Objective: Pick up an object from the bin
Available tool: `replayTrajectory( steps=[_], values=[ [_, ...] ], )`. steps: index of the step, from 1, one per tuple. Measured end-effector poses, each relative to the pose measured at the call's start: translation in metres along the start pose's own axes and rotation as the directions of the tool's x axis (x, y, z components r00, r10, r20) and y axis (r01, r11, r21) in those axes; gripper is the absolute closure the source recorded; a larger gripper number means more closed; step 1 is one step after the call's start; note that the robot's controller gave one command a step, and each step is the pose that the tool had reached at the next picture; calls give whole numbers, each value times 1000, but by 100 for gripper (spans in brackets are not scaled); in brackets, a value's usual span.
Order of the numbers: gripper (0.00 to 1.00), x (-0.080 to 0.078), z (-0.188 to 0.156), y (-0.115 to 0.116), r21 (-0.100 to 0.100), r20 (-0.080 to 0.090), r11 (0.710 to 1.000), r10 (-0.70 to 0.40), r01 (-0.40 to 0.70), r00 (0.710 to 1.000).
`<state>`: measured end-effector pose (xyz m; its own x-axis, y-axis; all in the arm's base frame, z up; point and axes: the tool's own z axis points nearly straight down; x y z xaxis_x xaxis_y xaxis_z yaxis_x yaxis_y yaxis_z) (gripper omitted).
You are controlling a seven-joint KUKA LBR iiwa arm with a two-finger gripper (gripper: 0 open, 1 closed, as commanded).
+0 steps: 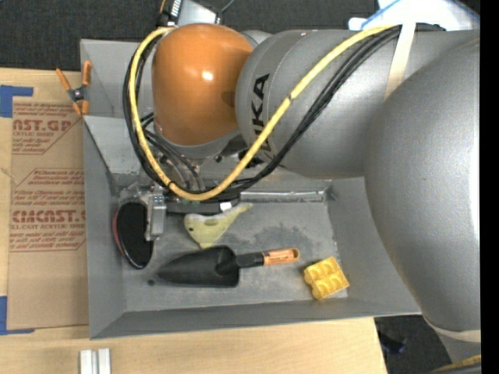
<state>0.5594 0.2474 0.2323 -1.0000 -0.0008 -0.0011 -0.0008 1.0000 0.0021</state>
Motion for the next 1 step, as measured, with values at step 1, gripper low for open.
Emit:
replayTrajectory(
  steps=[1],
  values=[
    [0, 0, 0, 0, 0, 0, 1000, 0, 0, 1000]
  ],
)
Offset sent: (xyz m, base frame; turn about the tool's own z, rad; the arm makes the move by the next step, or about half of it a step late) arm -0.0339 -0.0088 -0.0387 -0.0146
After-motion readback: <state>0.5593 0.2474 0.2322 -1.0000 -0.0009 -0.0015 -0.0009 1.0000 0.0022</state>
